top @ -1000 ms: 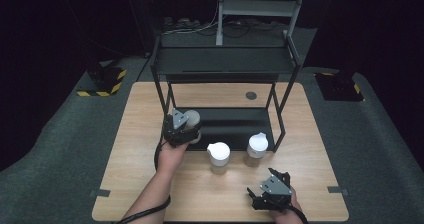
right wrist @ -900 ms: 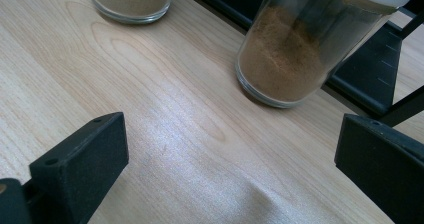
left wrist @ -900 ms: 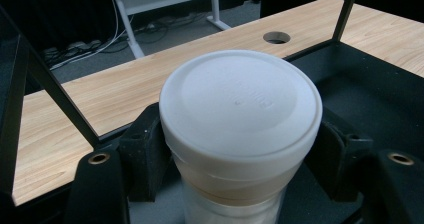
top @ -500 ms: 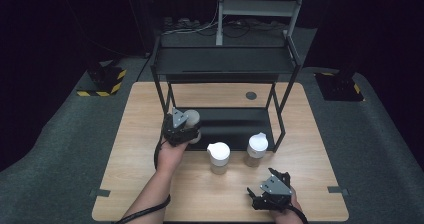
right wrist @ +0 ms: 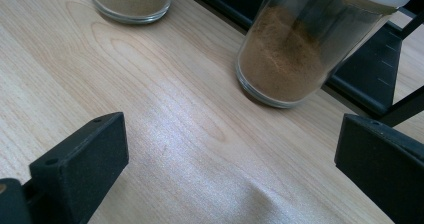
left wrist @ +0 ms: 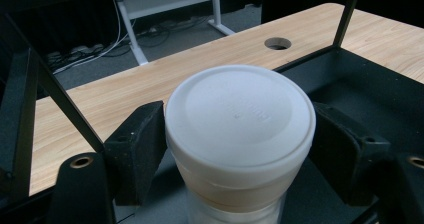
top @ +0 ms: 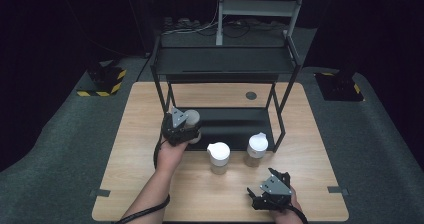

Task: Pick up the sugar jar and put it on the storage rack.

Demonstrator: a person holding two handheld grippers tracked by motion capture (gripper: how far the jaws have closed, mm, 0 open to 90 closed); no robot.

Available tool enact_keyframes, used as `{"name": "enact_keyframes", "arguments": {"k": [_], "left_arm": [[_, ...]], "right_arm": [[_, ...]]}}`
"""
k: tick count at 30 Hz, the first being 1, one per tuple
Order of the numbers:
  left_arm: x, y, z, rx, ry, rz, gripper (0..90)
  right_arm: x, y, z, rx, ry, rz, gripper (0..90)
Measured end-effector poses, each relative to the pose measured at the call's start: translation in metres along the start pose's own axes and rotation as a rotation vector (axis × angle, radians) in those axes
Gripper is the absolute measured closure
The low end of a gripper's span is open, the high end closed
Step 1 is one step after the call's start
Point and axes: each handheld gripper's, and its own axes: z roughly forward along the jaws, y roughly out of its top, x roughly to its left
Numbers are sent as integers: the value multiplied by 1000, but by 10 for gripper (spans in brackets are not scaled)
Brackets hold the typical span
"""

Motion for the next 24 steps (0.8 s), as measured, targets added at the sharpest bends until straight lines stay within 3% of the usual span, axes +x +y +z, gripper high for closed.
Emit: {"name": "enact_keyframes", "arguments": {"k": [7, 17, 24], "left_arm": [[-2, 6, -4, -9, 7, 25, 224], [-5, 10, -10, -26, -16, 17, 169], [-5, 12, -16, -32, -19, 12, 78]], "right_arm": [[0, 0, 0, 0, 0, -1, 0], [0, 0, 0, 1, -1, -4, 0], [0, 0, 0, 2, -2, -5, 0]]}}
